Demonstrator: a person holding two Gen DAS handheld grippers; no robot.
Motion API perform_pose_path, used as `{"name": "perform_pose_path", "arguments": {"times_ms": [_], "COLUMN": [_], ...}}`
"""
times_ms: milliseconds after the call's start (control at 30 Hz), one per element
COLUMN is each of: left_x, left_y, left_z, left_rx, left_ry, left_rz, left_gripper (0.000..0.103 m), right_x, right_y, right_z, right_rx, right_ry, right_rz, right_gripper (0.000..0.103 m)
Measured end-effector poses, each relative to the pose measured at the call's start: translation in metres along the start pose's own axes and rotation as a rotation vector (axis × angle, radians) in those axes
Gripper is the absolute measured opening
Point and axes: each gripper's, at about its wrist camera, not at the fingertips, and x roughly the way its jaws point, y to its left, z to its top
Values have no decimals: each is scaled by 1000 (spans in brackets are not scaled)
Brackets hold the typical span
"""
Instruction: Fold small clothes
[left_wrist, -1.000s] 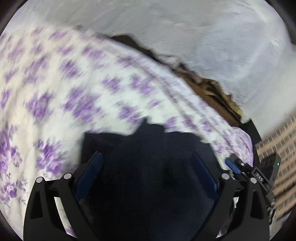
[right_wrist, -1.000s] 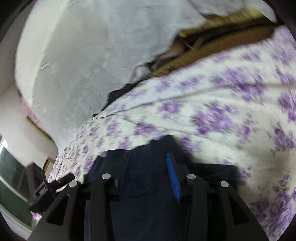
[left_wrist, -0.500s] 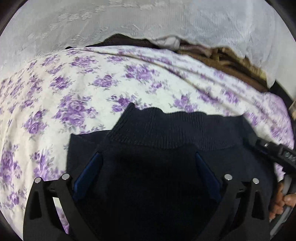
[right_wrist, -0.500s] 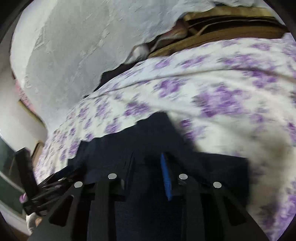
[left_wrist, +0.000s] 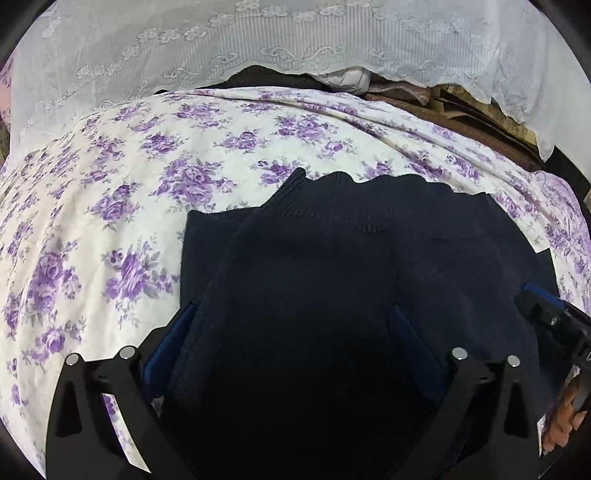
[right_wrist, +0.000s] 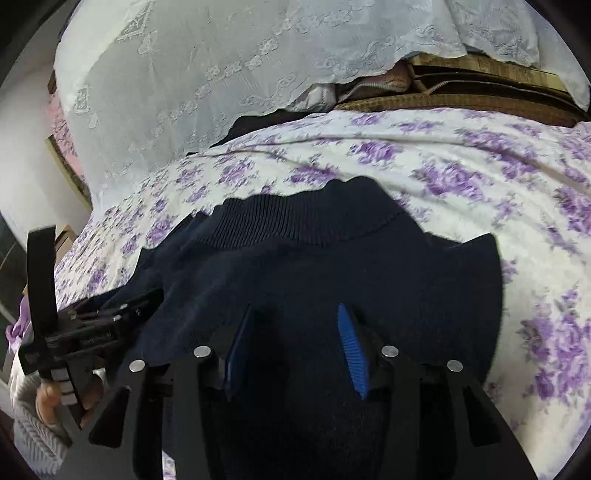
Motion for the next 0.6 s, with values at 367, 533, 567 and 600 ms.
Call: {"name": "perform_pose_path", "arguments": {"times_ms": [367,533,567,600], "left_x": [-25,-40,-45,-49], "left_y": [-6,-3,-4,-5], "left_z": [-36,-45,-48,-49], "left_rx": [24,7,10,11], "left_ry": [27,-11,-24,-35], "left_rz": [29,68,76,80], "left_gripper": [99,99,99,99], "right_x": [-30,-40,-44,-51], "right_y": [33,28,27,26], "right_z": [-46,-51,-53,-56], "right_rx": [-131,-89,-78,-62], "right_ry": [15,-19,-33,-55], "right_rz": [-95,-69,-66,-65], "right_gripper": [59,63,63,64]}}
